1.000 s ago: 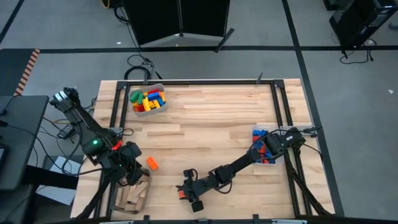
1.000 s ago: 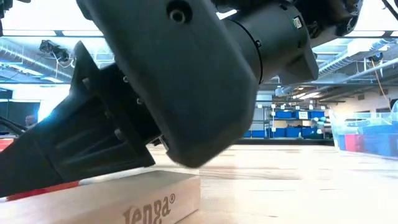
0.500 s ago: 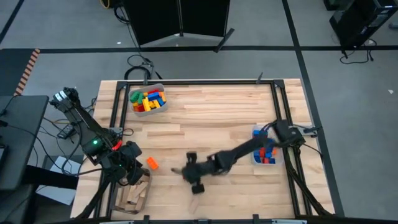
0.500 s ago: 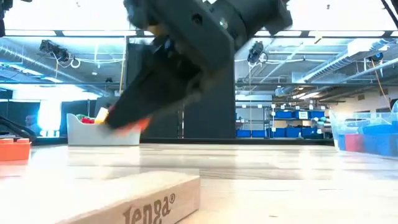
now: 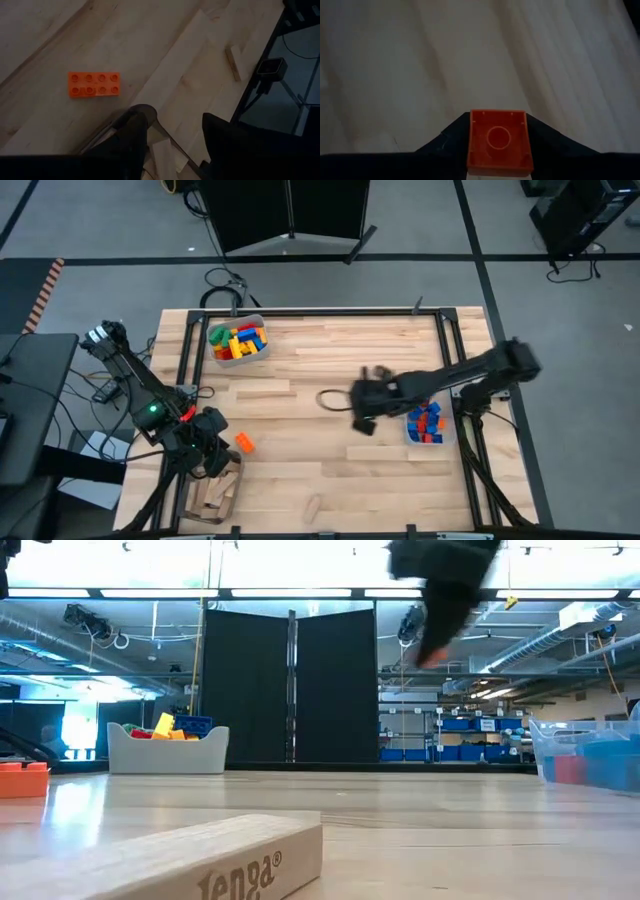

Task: Sort blocks by size
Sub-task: Put the small orange game piece into the transparent bin, then put the large orange game piece into the gray bin

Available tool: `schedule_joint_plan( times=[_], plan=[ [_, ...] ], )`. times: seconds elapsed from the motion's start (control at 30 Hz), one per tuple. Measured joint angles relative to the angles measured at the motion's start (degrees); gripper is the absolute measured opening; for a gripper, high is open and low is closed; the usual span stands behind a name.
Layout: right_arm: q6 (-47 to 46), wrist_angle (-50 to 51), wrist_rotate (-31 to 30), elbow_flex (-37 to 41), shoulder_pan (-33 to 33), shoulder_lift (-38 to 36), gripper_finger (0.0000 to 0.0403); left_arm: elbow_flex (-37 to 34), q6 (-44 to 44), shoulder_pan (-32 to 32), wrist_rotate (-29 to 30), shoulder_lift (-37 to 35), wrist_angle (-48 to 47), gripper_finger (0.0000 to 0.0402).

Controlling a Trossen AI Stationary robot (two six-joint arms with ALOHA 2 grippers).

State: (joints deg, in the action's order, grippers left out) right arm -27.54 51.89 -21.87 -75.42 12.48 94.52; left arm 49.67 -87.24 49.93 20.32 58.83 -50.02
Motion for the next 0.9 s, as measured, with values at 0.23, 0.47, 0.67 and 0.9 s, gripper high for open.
schedule_joint_plan(
  times=[0.23,0.47,0.67,0.9],
  plan=[
    [-41.45,2.09,-0.33,22.85,7.1,-20.09,0.0153,0.0,-0.31,0.0,0.4,-0.02,0.0,0.0197],
    [-65.7,2.14,5.13,37.2,12.7,-30.71,0.0168,-0.02,-0.87,-1.17,9.16,0.0,0.15,0.0197],
    [-64.61,2.27,7.43,40.54,13.94,-32.57,0.0264,-0.02,-0.7,-5.0,9.61,0.0,2.97,0.0197],
    [-57.0,5.46,7.43,39.71,13.53,-36.33,0.032,-0.02,0.13,-9.41,9.74,0.0,6.85,0.0197]
  ],
)
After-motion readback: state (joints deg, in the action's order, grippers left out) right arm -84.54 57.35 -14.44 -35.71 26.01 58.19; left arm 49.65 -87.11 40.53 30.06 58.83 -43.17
